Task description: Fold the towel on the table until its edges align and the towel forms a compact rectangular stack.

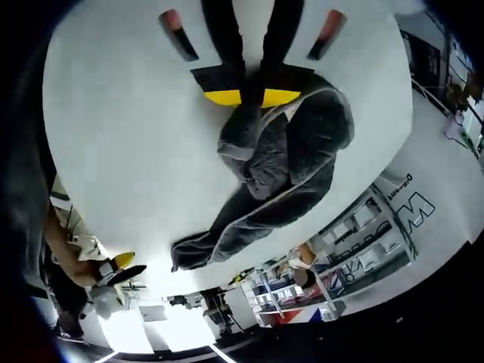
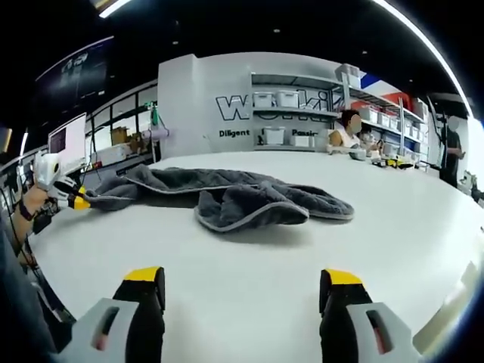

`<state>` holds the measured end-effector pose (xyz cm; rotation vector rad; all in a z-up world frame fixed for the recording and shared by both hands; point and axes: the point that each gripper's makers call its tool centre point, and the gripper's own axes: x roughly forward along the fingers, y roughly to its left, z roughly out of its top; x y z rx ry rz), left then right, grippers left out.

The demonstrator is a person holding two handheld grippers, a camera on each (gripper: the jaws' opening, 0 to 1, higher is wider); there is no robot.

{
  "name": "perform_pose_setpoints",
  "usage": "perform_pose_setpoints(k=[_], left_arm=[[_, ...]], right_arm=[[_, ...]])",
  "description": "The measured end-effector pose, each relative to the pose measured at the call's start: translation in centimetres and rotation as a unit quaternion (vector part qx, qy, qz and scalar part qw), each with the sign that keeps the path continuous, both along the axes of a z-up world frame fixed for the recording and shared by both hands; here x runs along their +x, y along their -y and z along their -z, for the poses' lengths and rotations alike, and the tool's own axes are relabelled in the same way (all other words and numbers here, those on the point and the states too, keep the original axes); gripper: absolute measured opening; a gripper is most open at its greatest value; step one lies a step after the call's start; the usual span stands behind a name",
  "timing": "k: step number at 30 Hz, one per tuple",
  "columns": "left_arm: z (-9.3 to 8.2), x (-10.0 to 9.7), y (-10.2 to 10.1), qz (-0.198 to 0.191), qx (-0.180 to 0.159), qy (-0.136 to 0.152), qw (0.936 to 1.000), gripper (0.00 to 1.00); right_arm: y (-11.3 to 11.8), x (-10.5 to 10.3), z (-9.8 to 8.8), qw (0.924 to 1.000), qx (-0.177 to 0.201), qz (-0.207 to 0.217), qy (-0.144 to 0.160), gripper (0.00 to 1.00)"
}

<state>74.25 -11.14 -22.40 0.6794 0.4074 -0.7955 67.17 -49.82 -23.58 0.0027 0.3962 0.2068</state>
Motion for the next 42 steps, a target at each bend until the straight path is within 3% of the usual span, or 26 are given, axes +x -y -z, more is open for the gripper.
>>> perform_pose_setpoints(k=[4, 16, 25, 32, 38, 42], left_arm=[[0.7, 0.0, -0.9, -0.012, 0.021, -0.001, 0.9997, 0.08], [1.8, 0.0, -3.3, -0.053, 0.028, -0.024, 0.9979, 0.08], [1.9, 0.0, -3.2, -0.058, 0.024, -0.028, 0.9976, 0.08], [1.4, -0.5, -3.0, -0.058, -0.034, -0.047, 0.9966, 0.21], [0.3, -1.0, -3.8, -0.077, -0.041, -0.027, 0.9958, 0.33], [-0.9, -2.3, -3.8, -0.106, -0.102, -0.014, 0.9891, 0.42]], right_arm=[[0.1, 0.2, -0.2, 1.0, -0.001, 0.0, 0.001, 0.88], [0.4, 0.0, -0.1, 1.0, 0.0, 0.003, 0.002, 0.88], [0.4, -0.1, 0.0, 1.0, 0.003, 0.003, 0.002, 0.88], [0.6, -0.2, 0.1, 1.0, 0.004, 0.005, 0.003, 0.87], [0.3, -0.2, 0.1, 1.0, 0.004, -0.001, 0.002, 0.87], [0.2, -0.2, 0.0, 1.0, 0.004, -0.005, 0.003, 0.87]])
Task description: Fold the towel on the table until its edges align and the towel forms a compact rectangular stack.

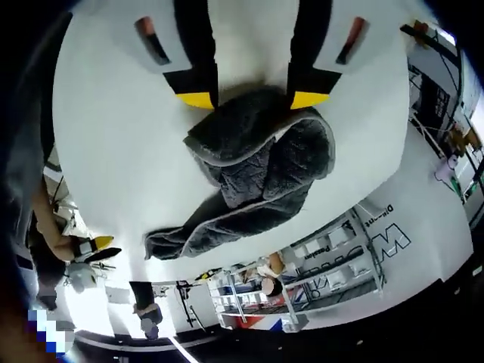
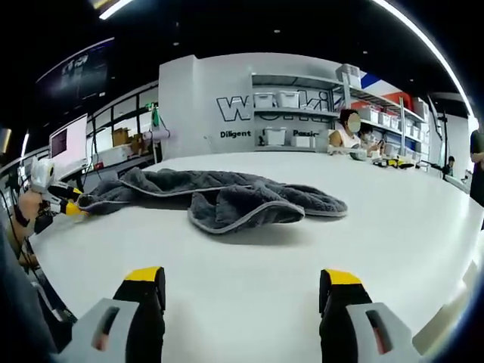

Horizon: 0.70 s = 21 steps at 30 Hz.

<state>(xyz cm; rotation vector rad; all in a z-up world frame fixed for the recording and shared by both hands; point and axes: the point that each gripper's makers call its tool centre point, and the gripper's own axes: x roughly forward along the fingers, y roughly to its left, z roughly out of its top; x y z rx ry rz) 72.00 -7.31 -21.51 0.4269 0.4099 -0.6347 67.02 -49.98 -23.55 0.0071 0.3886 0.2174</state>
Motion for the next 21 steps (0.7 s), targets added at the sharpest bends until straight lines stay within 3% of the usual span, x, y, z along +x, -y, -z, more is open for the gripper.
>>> perform_pose_setpoints(k=[5, 11, 18, 21], left_arm=[[-1.1, -1.5, 0.5, -0.011, -0.07, -0.005, 0.9975, 0.47], [-2.9, -2.0, 1.1, -0.026, -0.094, 0.021, 0.995, 0.63], [-2.5, -2.7, 2.7, -0.024, -0.135, 0.002, 0.9906, 0.77], [-1.9, -2.9, 2.5, -0.038, -0.134, -0.001, 0.9902, 0.81]], right_arm=[[-0.3, 0.3, -0.2, 1.0, -0.004, -0.007, -0.001, 0.87], [-1.4, 0.7, -0.6, 0.9997, -0.006, -0.025, 0.003, 0.87], [-1.8, 1.0, -0.7, 0.9994, -0.008, -0.034, 0.001, 0.87], [-2.0, 1.5, -0.6, 0.9994, -0.007, -0.034, 0.003, 0.87]])
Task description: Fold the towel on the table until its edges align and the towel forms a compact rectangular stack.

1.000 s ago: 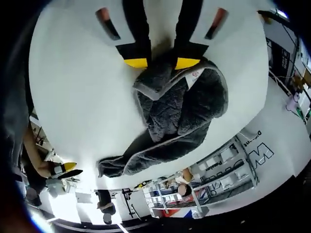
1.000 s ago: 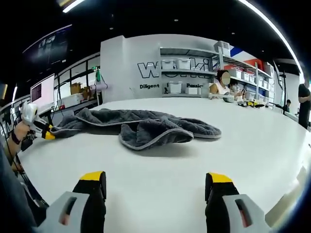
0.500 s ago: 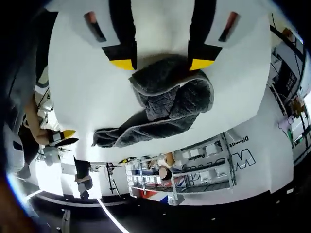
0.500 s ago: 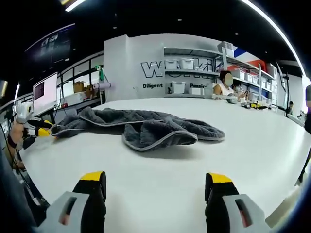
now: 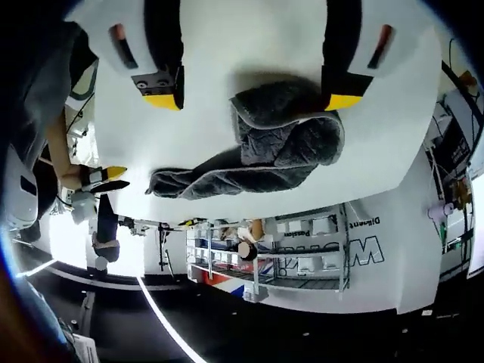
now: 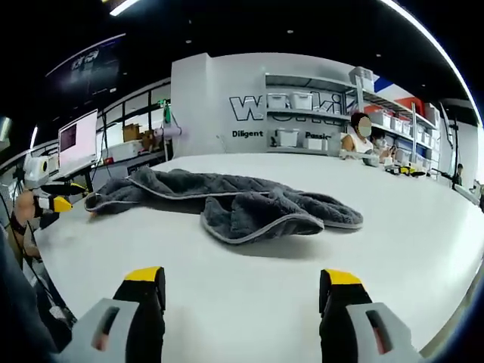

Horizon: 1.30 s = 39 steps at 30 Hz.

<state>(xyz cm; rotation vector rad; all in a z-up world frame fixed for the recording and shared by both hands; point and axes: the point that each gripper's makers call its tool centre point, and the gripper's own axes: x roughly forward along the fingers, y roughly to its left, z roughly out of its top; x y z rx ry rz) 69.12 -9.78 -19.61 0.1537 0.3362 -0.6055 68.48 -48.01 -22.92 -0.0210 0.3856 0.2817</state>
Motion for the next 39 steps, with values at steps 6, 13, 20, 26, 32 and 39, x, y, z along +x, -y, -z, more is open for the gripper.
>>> perform_pose_setpoints(k=[6, 13, 20, 26, 32, 39], left_arm=[[0.6, -0.6, -0.9, -0.013, 0.004, -0.013, 0.9998, 0.86], [0.4, -0.1, -1.6, -0.033, 0.023, -0.01, 0.9991, 0.96], [0.9, 0.7, -0.9, -0.033, 0.028, -0.018, 0.9989, 0.99], [1.2, 1.2, 0.0, -0.022, 0.027, -0.022, 0.9991, 0.99], [1.5, 1.4, 0.4, -0.011, 0.031, -0.022, 0.9992, 0.99], [1.4, 1.3, -0.3, -0.004, 0.039, -0.02, 0.999, 0.98]], right_arm=[[-1.8, 1.2, 0.7, 0.9996, 0.007, -0.027, -0.009, 0.88], [-1.5, 1.9, 0.6, 0.9996, 0.011, -0.026, -0.005, 0.88], [-0.5, 1.5, 0.7, 0.9997, 0.011, -0.021, -0.006, 0.88], [0.9, 1.1, 0.7, 0.9999, 0.011, -0.001, -0.006, 0.88], [1.2, 0.5, 0.8, 0.9999, 0.005, 0.004, -0.01, 0.88], [1.4, -0.2, 0.9, 0.9998, -0.003, 0.015, -0.013, 0.87]])
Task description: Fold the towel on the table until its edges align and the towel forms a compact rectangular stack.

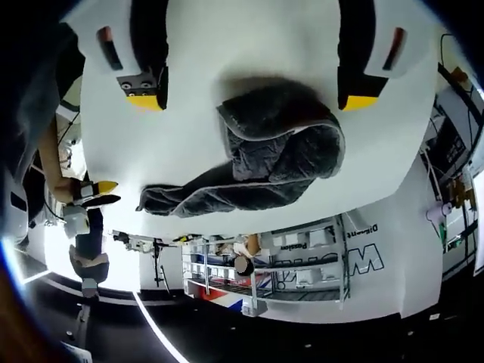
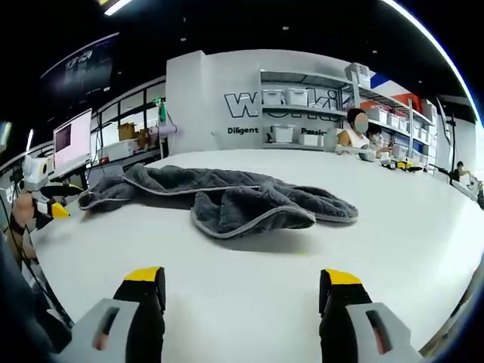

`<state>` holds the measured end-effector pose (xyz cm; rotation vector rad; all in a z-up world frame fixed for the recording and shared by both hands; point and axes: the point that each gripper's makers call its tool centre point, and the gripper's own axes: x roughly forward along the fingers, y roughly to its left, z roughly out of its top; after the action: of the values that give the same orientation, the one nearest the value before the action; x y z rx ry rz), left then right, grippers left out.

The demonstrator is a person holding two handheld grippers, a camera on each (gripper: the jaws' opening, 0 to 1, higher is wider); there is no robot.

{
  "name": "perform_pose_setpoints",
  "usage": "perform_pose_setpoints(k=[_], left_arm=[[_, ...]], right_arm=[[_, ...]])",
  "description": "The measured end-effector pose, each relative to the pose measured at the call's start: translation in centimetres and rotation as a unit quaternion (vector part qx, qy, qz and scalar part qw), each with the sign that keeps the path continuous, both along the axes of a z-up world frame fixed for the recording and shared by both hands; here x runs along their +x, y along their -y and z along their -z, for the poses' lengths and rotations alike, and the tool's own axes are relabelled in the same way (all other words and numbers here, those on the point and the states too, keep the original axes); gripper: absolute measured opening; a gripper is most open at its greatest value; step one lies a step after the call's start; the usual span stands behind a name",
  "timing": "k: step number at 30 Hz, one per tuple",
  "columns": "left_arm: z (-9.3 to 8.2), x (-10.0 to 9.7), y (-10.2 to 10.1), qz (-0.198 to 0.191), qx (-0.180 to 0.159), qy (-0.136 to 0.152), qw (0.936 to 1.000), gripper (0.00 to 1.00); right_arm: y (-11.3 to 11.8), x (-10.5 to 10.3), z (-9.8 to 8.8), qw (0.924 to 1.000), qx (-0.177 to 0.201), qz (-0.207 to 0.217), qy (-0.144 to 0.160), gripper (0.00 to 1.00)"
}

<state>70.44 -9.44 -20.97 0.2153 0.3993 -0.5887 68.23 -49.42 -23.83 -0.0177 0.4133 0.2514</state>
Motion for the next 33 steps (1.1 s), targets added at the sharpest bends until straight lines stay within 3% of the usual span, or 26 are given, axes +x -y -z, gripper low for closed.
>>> perform_pose_setpoints(k=[5, 9, 13, 18, 25, 33], left_arm=[[-0.7, 0.2, -1.2, 0.005, 0.015, 0.011, 0.9998, 0.97], [-1.6, 1.0, -2.0, 0.021, 0.047, 0.02, 0.9985, 0.96], [-2.7, 1.9, -2.3, 0.044, 0.064, 0.029, 0.9966, 0.96], [-2.9, 2.8, -2.5, 0.063, 0.089, 0.029, 0.9936, 0.95], [-2.4, 3.3, -1.7, 0.119, 0.13, 0.021, 0.9841, 0.87], [-2.7, 3.9, -0.7, 0.171, 0.161, 0.028, 0.9717, 0.85]], right_arm=[[0.0, -0.6, -0.2, 1.0, -0.003, 0.006, 0.001, 0.87], [0.0, -0.9, -0.5, 0.9999, -0.009, 0.009, 0.001, 0.87], [-0.1, -1.2, -0.6, 0.9999, -0.007, 0.013, 0.005, 0.87], [-0.1, -1.4, -0.3, 0.9998, -0.008, 0.015, 0.0, 0.87], [0.2, -1.8, -0.5, 0.9997, -0.011, 0.024, 0.001, 0.86], [0.4, -3.0, -0.5, 0.9994, -0.013, 0.032, 0.0, 0.86]])
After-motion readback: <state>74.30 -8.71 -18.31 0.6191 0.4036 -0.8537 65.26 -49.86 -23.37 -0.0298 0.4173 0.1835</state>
